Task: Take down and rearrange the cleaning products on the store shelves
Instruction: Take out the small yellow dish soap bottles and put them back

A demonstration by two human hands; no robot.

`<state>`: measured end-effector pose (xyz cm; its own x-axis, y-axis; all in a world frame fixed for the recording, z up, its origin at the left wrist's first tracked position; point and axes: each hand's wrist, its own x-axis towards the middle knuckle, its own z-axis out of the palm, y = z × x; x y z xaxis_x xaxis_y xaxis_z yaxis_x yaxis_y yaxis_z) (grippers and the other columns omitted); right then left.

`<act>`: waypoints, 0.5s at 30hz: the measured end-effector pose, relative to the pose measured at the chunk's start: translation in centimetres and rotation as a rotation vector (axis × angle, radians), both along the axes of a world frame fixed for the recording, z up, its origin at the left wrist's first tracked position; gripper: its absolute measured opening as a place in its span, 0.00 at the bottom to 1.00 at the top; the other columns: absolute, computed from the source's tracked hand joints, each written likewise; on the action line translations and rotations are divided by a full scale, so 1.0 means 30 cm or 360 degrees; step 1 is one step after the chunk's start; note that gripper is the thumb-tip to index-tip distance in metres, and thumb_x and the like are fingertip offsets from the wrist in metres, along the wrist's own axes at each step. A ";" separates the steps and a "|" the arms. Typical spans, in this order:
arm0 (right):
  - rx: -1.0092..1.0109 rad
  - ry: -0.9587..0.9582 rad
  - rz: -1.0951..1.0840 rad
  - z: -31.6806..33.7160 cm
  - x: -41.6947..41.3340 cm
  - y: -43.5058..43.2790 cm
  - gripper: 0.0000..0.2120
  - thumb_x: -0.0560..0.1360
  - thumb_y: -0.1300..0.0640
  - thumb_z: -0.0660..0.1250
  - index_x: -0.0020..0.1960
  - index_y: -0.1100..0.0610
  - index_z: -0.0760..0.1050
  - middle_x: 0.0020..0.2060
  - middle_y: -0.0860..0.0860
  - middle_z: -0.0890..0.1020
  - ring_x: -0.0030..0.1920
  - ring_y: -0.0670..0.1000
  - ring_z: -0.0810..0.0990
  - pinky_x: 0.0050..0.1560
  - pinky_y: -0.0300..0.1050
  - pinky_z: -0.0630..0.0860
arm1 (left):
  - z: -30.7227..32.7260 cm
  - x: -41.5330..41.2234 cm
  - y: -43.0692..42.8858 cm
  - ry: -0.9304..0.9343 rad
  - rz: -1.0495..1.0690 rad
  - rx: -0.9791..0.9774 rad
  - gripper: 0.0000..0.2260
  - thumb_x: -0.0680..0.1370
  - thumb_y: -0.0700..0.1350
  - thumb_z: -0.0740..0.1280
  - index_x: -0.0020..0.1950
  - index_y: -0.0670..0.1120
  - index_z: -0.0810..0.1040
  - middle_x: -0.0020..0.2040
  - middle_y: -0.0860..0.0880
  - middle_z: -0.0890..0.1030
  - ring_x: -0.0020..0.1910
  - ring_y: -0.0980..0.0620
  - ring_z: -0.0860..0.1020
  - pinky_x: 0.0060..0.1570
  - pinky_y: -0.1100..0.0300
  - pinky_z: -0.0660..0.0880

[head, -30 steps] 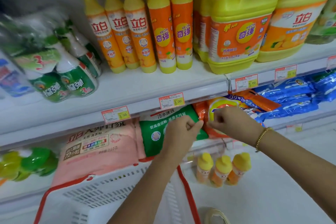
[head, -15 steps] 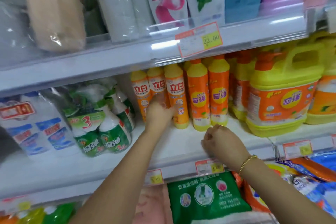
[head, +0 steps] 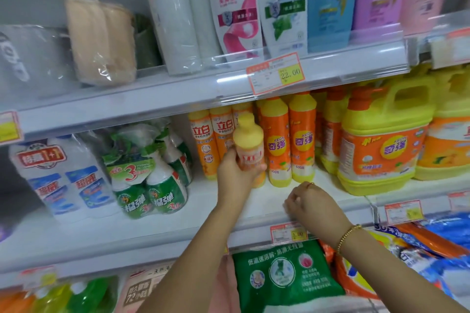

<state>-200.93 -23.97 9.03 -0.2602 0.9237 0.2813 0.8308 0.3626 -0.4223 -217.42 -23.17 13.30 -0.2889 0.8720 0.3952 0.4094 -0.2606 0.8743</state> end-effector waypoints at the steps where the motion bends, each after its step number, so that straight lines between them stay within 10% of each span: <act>1: 0.0008 0.0001 -0.0015 0.012 0.010 -0.015 0.10 0.76 0.54 0.62 0.49 0.59 0.76 0.49 0.55 0.76 0.54 0.54 0.74 0.51 0.43 0.69 | -0.021 0.003 -0.047 -0.0029 -0.0021 0.0043 0.24 0.66 0.40 0.79 0.58 0.54 0.75 0.59 0.49 0.80 0.57 0.50 0.78 0.60 0.50 0.76; 6: 0.0051 -0.0046 0.0059 0.082 0.068 -0.122 0.10 0.76 0.51 0.64 0.54 0.54 0.77 0.55 0.52 0.75 0.58 0.51 0.72 0.55 0.41 0.68 | -0.030 0.030 -0.265 0.0153 0.0066 0.0310 0.28 0.66 0.41 0.79 0.54 0.66 0.70 0.57 0.56 0.76 0.53 0.66 0.74 0.51 0.76 0.69; 15: 0.0050 -0.0035 0.0230 0.256 0.092 -0.430 0.26 0.73 0.47 0.68 0.68 0.47 0.63 0.64 0.46 0.67 0.63 0.47 0.69 0.56 0.37 0.66 | 0.102 0.045 -0.529 -0.0236 -0.0095 0.0193 0.17 0.68 0.42 0.77 0.50 0.56 0.75 0.47 0.60 0.81 0.45 0.66 0.80 0.45 0.70 0.76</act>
<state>-198.16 -36.88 16.69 -0.3961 0.8670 0.3023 0.7781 0.4917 -0.3908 -216.07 -39.04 16.36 -0.3007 0.8381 0.4551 0.2593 -0.3874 0.8847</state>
